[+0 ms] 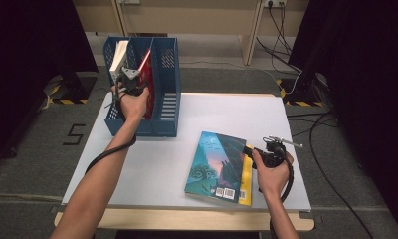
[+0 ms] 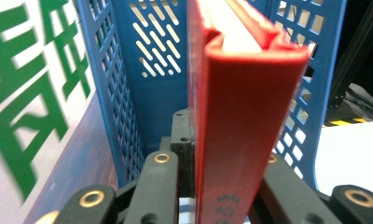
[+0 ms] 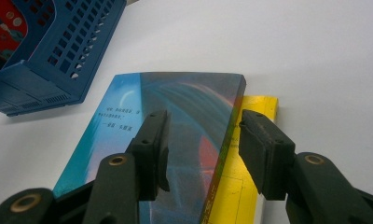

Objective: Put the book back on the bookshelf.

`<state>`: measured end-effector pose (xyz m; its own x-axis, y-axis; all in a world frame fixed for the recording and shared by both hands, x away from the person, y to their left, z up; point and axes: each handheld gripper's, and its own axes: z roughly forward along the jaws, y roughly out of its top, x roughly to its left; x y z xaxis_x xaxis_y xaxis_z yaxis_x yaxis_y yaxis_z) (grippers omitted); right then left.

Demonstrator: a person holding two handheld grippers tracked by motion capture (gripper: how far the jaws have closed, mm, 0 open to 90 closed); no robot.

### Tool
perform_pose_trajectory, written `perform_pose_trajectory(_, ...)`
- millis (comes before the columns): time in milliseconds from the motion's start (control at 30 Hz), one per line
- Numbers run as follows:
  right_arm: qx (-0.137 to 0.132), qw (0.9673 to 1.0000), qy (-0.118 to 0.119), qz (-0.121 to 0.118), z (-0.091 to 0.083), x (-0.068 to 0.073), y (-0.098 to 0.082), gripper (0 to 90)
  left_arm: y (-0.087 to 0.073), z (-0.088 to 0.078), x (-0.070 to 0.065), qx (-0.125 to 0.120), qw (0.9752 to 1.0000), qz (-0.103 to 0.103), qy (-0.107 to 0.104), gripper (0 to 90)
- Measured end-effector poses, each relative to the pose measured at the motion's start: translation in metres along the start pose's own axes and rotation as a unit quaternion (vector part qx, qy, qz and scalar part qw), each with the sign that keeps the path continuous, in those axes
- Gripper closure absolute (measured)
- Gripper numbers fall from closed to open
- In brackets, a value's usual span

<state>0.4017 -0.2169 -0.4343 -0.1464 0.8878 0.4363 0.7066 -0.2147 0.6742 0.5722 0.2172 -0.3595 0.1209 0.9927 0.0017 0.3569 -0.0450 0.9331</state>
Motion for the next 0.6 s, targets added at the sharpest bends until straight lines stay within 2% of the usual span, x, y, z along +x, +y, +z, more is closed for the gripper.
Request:
perform_pose_trajectory(233,-0.002,1.0000,0.000,-0.002,-0.001,0.000,0.001,52.9,0.008,0.015,-0.005,0.010,0.9998,0.008,0.014,78.0)
perform_pose_trajectory(400,-0.001,1.0000,0.000,0.008,-0.001,0.000,0.001,53.0,0.011,0.021,-0.004,0.012,0.9998,0.008,0.016,78.0)
perform_pose_trajectory(433,-0.002,1.0000,0.000,0.001,-0.001,-0.001,0.001,53.0,0.011,0.022,-0.003,0.012,0.9998,0.008,0.015,77.9)
perform_pose_trajectory(600,-0.002,1.0000,-0.002,0.002,-0.002,-0.002,0.001,52.9,0.012,0.026,-0.002,0.009,0.9998,0.008,0.014,78.0)
